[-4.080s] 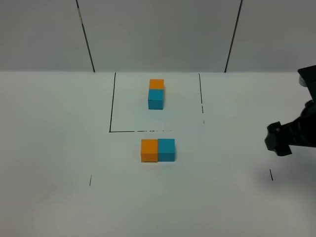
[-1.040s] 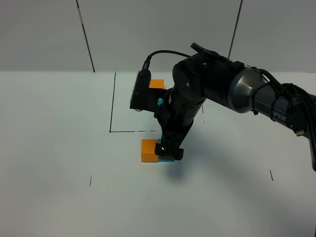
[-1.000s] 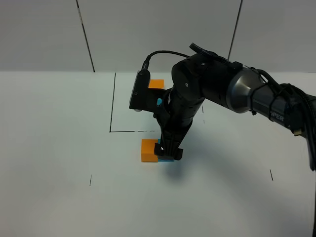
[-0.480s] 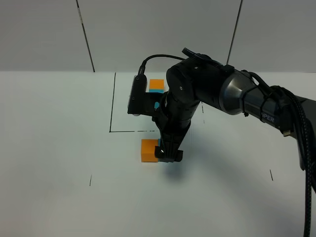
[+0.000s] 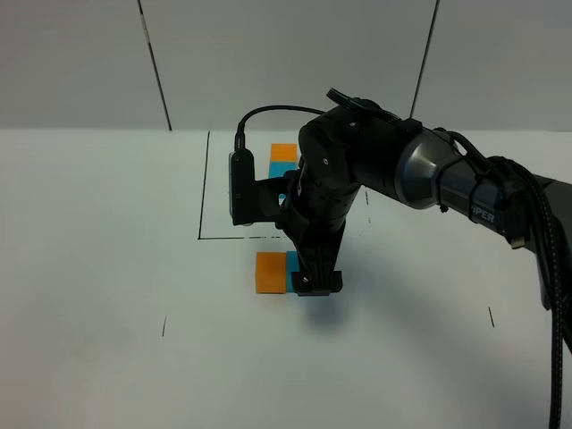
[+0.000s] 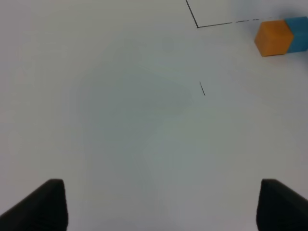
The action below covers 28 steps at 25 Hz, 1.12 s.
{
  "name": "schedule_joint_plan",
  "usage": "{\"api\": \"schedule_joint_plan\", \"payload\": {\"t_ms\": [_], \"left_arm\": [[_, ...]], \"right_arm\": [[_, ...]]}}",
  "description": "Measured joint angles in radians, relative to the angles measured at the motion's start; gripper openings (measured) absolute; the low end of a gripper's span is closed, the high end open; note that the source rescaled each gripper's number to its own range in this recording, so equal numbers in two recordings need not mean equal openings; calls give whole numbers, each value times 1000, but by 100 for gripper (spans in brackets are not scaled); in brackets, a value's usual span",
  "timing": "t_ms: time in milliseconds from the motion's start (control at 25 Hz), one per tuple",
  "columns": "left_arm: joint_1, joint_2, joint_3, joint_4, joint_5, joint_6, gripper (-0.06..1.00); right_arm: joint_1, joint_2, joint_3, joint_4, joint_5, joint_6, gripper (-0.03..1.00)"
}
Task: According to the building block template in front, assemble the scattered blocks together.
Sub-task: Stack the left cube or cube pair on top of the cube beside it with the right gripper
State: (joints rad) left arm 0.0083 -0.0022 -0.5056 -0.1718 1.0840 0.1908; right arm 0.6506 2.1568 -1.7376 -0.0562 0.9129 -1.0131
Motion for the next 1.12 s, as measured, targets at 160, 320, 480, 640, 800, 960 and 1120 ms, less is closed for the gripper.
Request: {"api": "schedule_joint_plan", "payload": {"t_ms": [160, 320, 480, 640, 800, 960, 1120], "left_arm": [[0, 0, 0, 0, 0, 0, 68], [0, 0, 0, 0, 0, 0, 68], [0, 0, 0, 0, 0, 0, 68], [0, 0, 0, 0, 0, 0, 68], [0, 0, 0, 0, 0, 0, 68], [0, 0, 0, 0, 0, 0, 68], [0, 0, 0, 0, 0, 0, 68]], "right_arm": [[2, 38, -65, -1, 36, 4, 100], [2, 112, -191, 11, 113, 13, 100], [2, 149, -248, 30, 163, 21, 100], [2, 178, -254, 41, 168, 38, 100], [2, 212, -256, 43, 168, 57, 100], [2, 238, -270, 44, 162, 64, 100], [2, 257, -274, 44, 145, 67, 100]]}}
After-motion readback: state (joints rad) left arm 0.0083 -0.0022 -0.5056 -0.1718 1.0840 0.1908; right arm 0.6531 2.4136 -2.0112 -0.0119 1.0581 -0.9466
